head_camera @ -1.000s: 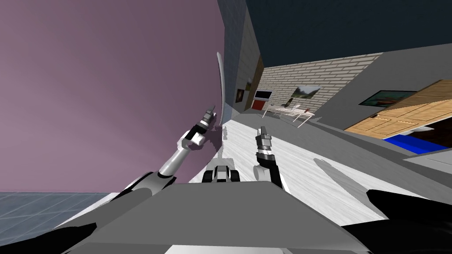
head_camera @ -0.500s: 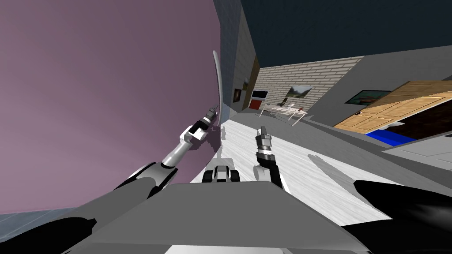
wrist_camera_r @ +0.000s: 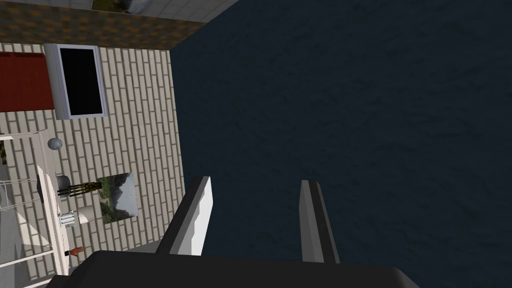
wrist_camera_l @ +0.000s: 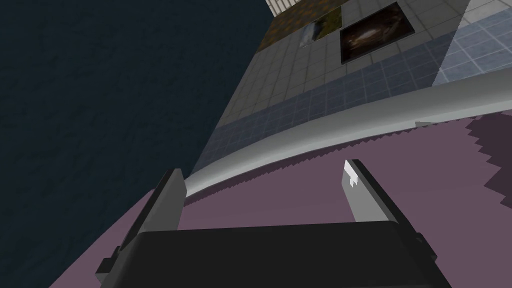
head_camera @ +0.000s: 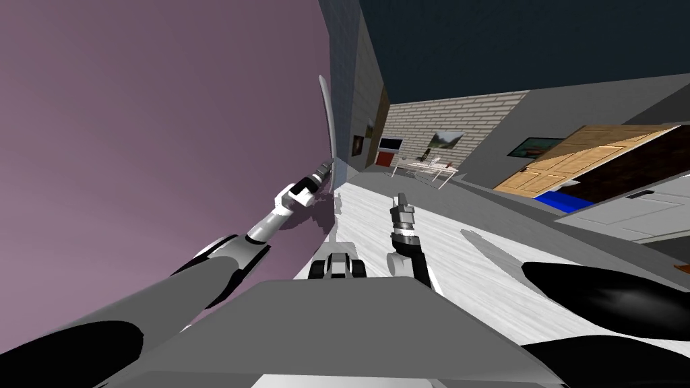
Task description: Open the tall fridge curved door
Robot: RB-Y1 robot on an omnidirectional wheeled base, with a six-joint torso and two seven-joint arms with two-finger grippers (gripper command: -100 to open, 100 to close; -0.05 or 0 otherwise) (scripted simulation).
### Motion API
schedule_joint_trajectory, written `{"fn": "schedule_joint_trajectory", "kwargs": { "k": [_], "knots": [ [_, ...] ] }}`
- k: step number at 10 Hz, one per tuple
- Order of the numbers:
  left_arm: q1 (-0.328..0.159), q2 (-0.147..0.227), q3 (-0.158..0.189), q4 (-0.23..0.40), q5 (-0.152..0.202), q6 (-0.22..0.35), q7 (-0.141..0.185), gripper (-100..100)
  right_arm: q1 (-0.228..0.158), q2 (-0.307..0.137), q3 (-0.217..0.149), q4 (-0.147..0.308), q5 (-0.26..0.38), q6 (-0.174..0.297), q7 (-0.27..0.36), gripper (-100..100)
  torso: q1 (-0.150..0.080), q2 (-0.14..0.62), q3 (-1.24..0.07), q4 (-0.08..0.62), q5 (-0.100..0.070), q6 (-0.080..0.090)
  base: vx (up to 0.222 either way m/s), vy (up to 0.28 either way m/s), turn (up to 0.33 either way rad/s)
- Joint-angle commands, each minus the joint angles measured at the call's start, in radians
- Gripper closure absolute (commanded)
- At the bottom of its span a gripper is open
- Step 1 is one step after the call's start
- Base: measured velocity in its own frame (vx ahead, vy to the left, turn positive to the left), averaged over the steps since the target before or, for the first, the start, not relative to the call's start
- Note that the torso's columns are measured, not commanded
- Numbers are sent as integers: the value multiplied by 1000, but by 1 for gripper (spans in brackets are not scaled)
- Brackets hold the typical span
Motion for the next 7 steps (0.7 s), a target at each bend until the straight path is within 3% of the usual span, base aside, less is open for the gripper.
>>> {"fn": "schedule_joint_trajectory", "kwargs": {
  "k": [1,7],
  "knots": [
    [-74,29,-19,62,10,63,0,-100,0,0,0,0,0,0,0,0,0,1,0,0,0,-1,22,22,-105],
    [-224,90,-51,168,33,160,5,-100,0,0,0,0,0,0,0,0,0,0,0,0,0,0,17,19,-88]
  ]
}}
